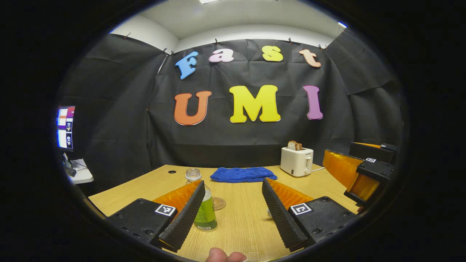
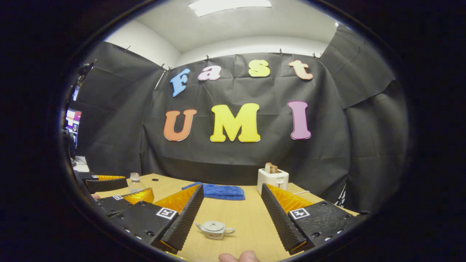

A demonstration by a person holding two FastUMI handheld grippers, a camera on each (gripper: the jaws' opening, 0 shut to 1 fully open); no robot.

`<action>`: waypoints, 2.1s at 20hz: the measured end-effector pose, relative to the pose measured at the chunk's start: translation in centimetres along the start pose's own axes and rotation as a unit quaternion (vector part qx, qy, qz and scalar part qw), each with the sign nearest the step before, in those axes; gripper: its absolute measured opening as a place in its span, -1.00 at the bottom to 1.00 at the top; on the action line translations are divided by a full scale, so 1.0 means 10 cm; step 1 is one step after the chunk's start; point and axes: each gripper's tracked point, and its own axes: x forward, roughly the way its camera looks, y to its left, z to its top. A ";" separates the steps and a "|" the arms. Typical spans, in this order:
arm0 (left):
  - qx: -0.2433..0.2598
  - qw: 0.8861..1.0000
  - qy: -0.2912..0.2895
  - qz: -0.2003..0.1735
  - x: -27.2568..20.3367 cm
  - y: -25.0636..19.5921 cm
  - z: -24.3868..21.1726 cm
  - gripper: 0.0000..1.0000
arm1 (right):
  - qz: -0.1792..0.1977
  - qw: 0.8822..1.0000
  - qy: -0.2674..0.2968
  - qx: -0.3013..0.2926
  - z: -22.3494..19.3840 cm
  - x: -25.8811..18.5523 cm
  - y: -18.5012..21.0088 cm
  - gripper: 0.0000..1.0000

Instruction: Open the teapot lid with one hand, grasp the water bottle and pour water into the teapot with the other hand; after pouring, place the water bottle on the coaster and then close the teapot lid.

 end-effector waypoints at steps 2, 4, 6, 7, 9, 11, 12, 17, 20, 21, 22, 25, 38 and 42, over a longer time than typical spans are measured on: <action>-0.003 1.000 0.001 0.002 -0.01 0.02 0.01 0.96 | -0.001 1.000 0.004 -0.001 -0.04 0.01 0.00 0.92; -0.005 1.000 0.001 0.004 -0.02 0.05 0.02 0.96 | 0.000 1.000 0.008 -0.002 -0.07 0.03 0.01 0.93; -0.006 1.000 -0.001 0.007 -0.02 0.07 0.05 0.96 | 0.002 1.000 0.014 -0.003 -0.12 0.07 0.02 0.93; -0.005 1.000 -0.001 0.009 -0.02 0.10 0.05 0.96 | 0.004 1.000 0.016 0.000 -0.14 0.09 0.02 0.92; -0.002 1.000 0.000 0.013 -0.02 0.14 0.06 0.96 | 0.007 1.000 0.023 0.002 -0.23 0.13 0.03 0.92; -0.002 1.000 0.001 0.017 -0.02 0.17 0.05 0.96 | 0.010 0.999 0.036 0.002 -0.37 0.21 0.05 0.92; -0.004 1.000 0.001 0.016 -0.01 0.19 0.04 0.96 | 0.013 0.999 0.044 0.002 -0.46 0.25 0.08 0.92; -0.003 1.000 0.004 0.020 -0.01 0.27 0.04 0.96 | 0.033 0.995 0.097 0.003 -0.90 0.49 0.28 0.92; -0.009 1.000 0.007 0.025 0.00 0.34 0.03 0.96 | 0.038 0.992 0.121 0.001 -1.12 0.64 0.38 0.93; -0.008 1.000 0.007 0.029 0.01 0.37 0.03 0.96 | 0.039 0.991 0.129 0.002 -1.19 0.68 0.42 0.92; -0.007 0.999 0.009 0.033 0.00 0.42 0.01 0.96 | 0.039 0.990 0.135 0.003 -1.25 0.73 0.44 0.92; -0.010 0.999 0.011 0.042 0.01 0.53 0.00 0.96 | 0.038 0.988 0.151 0.005 -1.39 0.80 0.47 0.92; -0.020 0.998 0.010 0.059 0.00 0.74 0.02 0.96 | 0.030 0.983 0.182 0.009 -1.67 0.84 0.46 -0.80; -0.020 0.998 0.012 0.058 0.02 0.74 0.00 0.96 | 0.036 0.984 0.177 0.004 -1.63 0.89 0.46 -0.99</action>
